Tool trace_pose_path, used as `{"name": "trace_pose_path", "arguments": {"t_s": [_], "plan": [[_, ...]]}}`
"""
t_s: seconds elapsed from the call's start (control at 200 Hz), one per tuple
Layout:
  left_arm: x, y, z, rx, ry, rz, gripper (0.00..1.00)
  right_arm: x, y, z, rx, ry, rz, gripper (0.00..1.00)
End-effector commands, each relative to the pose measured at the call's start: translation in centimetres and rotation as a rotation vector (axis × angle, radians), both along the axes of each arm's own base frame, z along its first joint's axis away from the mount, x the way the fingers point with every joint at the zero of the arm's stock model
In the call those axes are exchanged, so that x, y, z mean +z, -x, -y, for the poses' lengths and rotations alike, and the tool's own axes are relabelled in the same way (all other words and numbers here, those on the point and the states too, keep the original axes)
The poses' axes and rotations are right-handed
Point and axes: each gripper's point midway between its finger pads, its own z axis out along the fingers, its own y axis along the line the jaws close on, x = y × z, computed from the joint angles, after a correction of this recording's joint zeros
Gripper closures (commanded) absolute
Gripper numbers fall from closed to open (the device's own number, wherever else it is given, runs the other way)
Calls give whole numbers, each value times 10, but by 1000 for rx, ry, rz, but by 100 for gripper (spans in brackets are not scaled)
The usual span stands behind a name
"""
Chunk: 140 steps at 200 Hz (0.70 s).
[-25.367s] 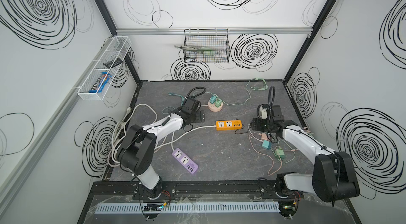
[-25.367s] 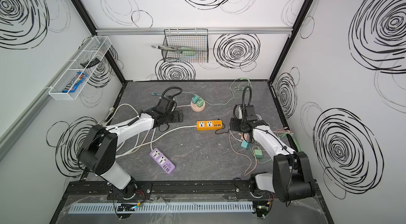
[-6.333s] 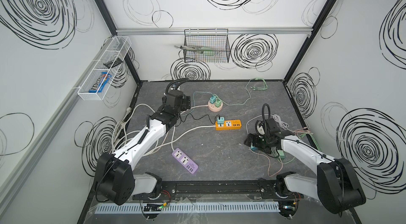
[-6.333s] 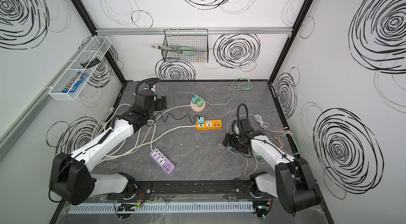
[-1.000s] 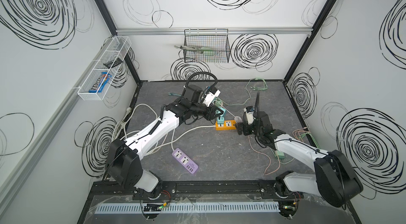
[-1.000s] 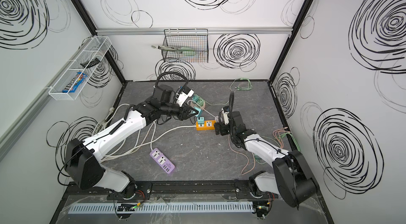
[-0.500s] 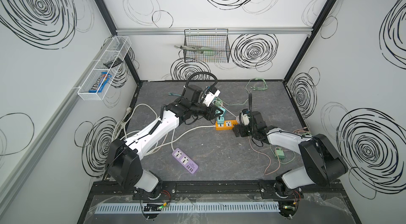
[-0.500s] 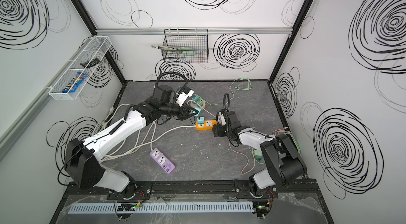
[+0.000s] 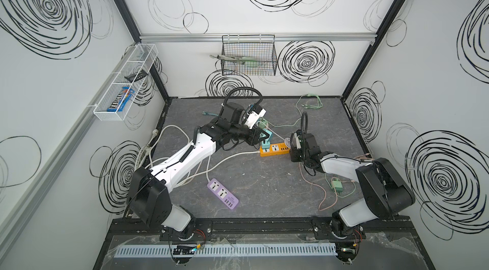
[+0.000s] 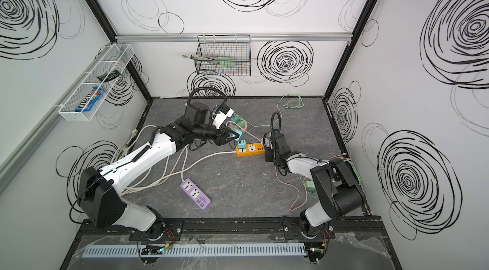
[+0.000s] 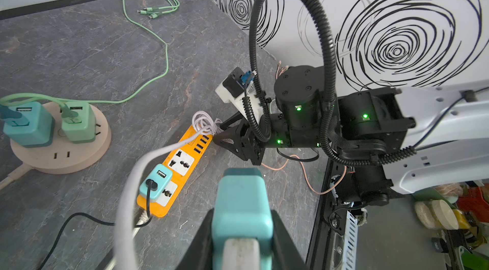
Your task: Insert the plug
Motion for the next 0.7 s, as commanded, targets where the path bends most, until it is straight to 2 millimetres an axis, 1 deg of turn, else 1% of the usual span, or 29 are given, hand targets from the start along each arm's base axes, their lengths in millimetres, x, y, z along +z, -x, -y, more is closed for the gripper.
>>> {"name": "trace_pose_path", "arguments": {"t_s": [0.0, 0.06, 0.145, 0.235, 0.335, 0.365, 0.54, 0.64, 0.695], "plan": [[17, 12, 6, -59, 20, 78, 100, 15, -3, 8, -36, 0, 73, 69], [13, 15, 8, -62, -11, 91, 100, 25, -3, 11, -47, -7, 114, 75], [6, 20, 12, -83, -53, 102, 100, 42, -2, 14, -54, -21, 174, 81], [0, 21, 17, -94, -80, 91, 100, 64, -2, 15, -51, -42, 260, 87], [-2, 21, 21, -98, -89, 88, 100, 89, -1, 20, -65, -55, 351, 96], [-3, 21, 22, -97, -92, 92, 100, 97, -1, 22, -75, -58, 378, 100], [-9, 19, 30, -95, -134, 121, 100, 131, 0, 41, -136, -75, 515, 100], [-16, 19, 36, -104, -172, 141, 100, 147, -5, 53, -167, -104, 557, 100], [-23, 18, 40, -105, -200, 163, 100, 156, -11, 62, -187, -123, 577, 100]]}}
